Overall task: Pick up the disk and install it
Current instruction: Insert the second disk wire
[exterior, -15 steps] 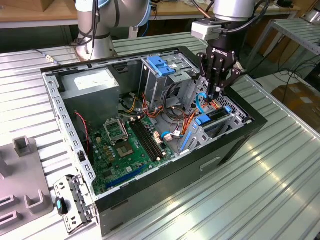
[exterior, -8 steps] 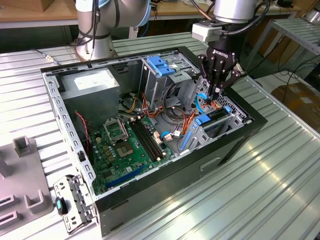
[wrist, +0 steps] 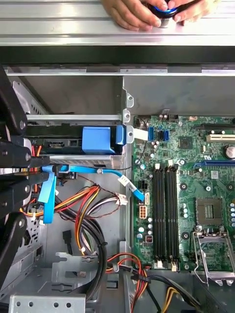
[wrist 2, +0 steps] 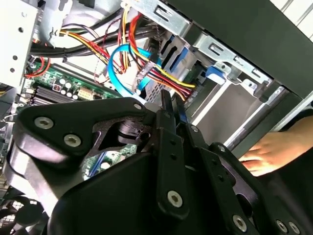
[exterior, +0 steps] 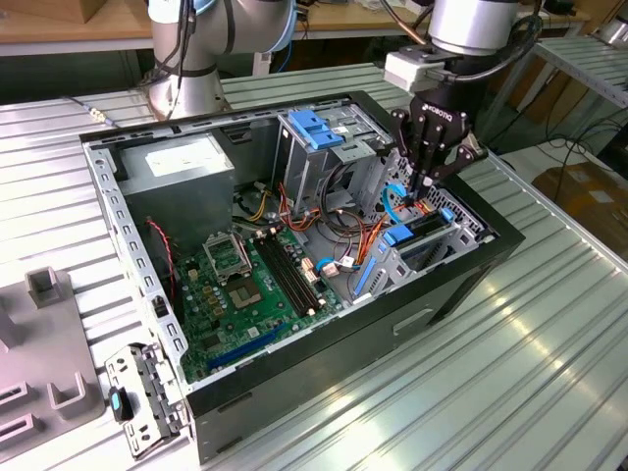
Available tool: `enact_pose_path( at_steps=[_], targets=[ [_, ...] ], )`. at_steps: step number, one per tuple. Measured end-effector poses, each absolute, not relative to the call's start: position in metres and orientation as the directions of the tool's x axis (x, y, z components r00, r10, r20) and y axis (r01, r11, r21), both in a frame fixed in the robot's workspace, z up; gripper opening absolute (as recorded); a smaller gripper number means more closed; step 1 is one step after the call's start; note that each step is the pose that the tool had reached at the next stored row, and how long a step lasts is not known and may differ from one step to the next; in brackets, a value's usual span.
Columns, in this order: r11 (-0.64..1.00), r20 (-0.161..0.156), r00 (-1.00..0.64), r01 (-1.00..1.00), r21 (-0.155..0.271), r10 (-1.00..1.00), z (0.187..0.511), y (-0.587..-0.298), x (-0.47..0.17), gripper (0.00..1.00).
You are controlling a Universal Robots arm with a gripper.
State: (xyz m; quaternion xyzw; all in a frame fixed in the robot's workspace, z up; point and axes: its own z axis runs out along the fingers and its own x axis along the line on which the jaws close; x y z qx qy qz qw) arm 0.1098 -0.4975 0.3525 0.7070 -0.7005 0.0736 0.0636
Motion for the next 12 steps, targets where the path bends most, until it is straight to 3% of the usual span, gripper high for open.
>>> enact_pose_path(
  at_steps=[4,8,12],
  targets=[
    [-0.01,0.181,0.008,-1.0,-0.013,-0.983,0.353,-0.51,0.111,0.16],
    [-0.01,0.133,0.008,-1.0,-0.013,-0.991,0.352,-0.52,0.112,0.16],
    [-0.009,0.109,0.008,-1.0,-0.01,-0.994,0.352,-0.528,0.113,0.16]
  ],
)
